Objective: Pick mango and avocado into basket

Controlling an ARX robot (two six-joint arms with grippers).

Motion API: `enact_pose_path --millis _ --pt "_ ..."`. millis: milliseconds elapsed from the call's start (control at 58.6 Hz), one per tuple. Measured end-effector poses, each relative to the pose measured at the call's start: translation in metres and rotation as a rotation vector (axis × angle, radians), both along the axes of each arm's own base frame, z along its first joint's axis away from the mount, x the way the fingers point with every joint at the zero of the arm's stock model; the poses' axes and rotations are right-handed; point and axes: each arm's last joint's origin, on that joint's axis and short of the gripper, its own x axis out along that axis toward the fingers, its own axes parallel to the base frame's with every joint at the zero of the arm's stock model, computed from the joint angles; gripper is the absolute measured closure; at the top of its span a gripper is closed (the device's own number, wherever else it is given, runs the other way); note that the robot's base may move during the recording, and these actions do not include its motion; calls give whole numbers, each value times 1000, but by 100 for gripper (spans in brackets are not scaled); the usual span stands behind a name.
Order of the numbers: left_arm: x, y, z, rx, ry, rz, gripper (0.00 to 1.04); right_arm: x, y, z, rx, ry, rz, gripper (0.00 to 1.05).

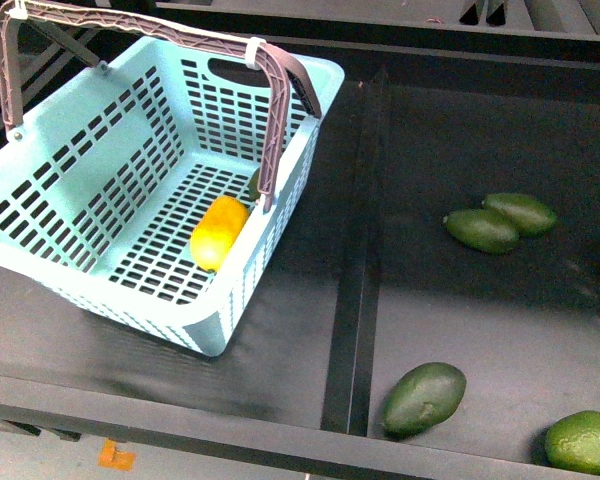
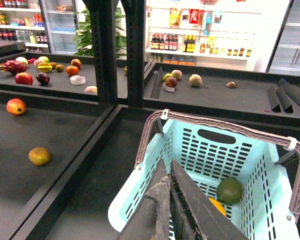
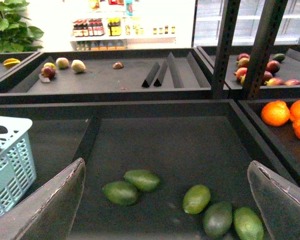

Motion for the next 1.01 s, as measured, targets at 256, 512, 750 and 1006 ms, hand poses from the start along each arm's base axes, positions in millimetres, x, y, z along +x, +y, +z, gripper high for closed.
enact_pose_path --millis 256,512,750,1006 --pt "-6 0 0 0 0 0 102 0 0 0 0 0 0 9" --pt "-18 0 -5 1 23 0 102 0 0 0 0 0 0 9" --pt "-20 0 -3 1 6 0 102 0 0 0 0 0 0 9" --pt "-20 0 -3 1 6 0 102 0 0 0 0 0 0 9"
